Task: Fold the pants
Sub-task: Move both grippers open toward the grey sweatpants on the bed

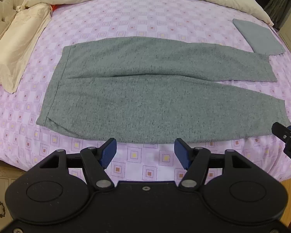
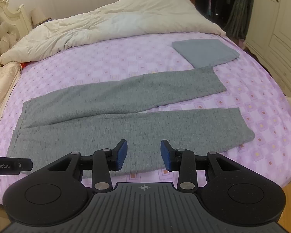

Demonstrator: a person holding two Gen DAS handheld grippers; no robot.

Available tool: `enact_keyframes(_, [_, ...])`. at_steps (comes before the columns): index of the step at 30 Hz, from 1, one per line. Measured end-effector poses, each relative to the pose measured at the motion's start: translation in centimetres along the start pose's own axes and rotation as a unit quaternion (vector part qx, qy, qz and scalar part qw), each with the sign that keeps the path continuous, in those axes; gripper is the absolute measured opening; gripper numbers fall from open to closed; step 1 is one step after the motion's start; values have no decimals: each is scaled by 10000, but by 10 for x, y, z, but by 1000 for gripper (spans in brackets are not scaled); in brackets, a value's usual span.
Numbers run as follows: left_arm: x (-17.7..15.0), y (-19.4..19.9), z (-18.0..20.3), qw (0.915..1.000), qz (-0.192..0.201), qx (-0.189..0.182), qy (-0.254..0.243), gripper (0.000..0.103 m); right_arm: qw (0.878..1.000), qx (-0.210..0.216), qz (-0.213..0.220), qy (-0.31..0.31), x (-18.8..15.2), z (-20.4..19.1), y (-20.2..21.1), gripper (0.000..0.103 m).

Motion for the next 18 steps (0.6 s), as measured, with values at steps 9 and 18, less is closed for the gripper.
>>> enact_keyframes(9, [16,8,-1,9997,211,-65,-138,67,9996,-79,192,-185,11,-2,3,37])
enact_keyframes(18, [29,1,-19,9984,166,-272,-459,67,9994,-170,247,-171,17,-28,-1,37])
Point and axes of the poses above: each gripper's, at about its wrist camera, not at the fingertips, and y roughly against the way its jaws point, z to its right, x to its top, the point moved 4 cm from there along -y, roughly the way its jaws point, and after that the axes turned 8 degrees about z, right-handed, at the moved point
